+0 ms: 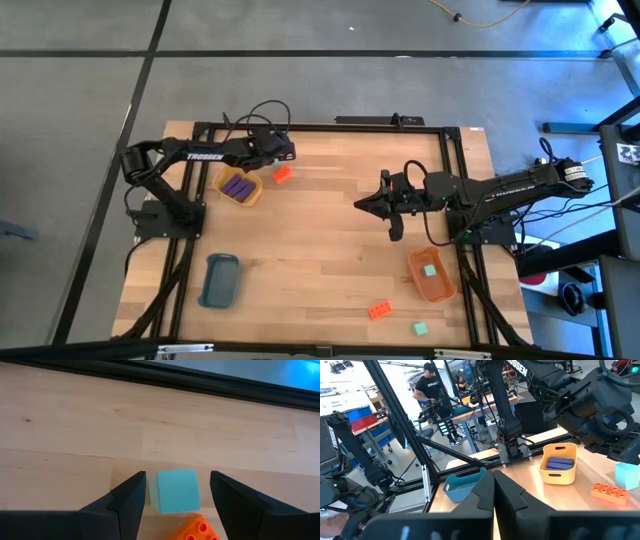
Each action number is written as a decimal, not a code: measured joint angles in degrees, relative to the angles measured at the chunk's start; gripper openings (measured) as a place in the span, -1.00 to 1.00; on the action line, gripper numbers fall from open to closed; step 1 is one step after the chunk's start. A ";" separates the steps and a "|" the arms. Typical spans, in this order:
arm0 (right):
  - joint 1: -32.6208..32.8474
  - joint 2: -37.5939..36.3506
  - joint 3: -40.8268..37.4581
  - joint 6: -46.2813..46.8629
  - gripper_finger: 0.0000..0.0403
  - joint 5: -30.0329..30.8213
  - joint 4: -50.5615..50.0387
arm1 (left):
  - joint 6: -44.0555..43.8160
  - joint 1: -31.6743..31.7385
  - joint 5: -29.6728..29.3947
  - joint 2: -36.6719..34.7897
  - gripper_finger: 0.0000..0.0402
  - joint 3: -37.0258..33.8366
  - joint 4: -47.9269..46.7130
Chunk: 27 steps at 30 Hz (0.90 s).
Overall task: Sort & place blocks by color
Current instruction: Put the top light blue wooden block into the orange bin
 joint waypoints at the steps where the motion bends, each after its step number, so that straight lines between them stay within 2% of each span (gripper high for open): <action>1: 0.00 0.00 0.00 0.00 -1.00 0.00 0.01 | -0.03 -0.19 -0.33 0.00 0.06 0.00 0.00; 15: 0.00 0.00 0.00 -0.05 -1.00 0.00 0.17 | 1.77 -1.70 -2.31 0.01 0.06 0.00 -1.76; 27: 0.00 0.00 0.00 0.25 -1.00 0.00 1.11 | -1.03 -3.47 -0.85 4.59 0.06 -0.04 -1.11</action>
